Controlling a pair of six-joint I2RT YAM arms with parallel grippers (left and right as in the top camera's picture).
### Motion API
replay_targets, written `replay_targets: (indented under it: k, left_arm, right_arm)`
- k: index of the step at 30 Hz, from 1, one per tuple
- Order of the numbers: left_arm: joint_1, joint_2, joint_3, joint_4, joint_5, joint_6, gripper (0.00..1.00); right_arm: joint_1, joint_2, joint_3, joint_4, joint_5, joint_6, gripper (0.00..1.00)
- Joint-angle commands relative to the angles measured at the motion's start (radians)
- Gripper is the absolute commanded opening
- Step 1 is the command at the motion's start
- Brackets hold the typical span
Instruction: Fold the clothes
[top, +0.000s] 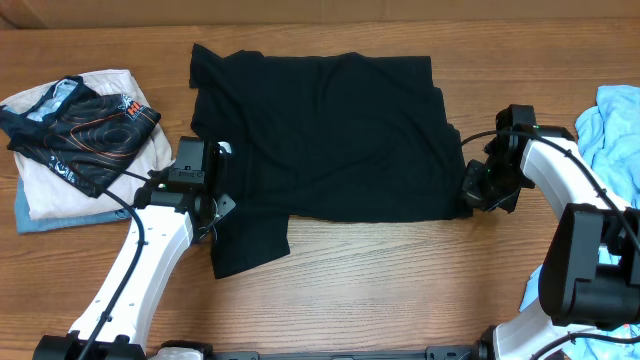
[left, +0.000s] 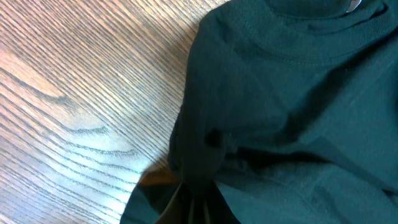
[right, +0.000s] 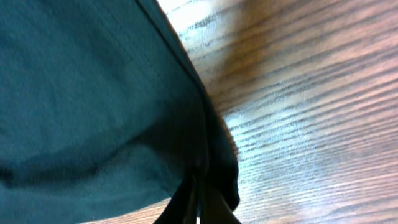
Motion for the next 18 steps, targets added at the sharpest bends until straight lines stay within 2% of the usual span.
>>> replay_targets:
  k: [1, 10, 18]
  left_arm:
    - [0.006, -0.005, -0.001, -0.002, -0.021, 0.032, 0.04]
    - [0.006, -0.006, 0.121, -0.07, -0.032, 0.185, 0.04]
    - [0.006, -0.006, 0.18, -0.1, -0.032, 0.188, 0.04]
  right_arm:
    - [0.002, -0.011, 0.026, -0.046, -0.021, -0.005, 0.04]
    - [0.002, -0.159, 0.288, -0.268, -0.021, -0.031, 0.04]
    - [0.002, -0.189, 0.333, -0.29, -0.022, -0.056, 0.04]
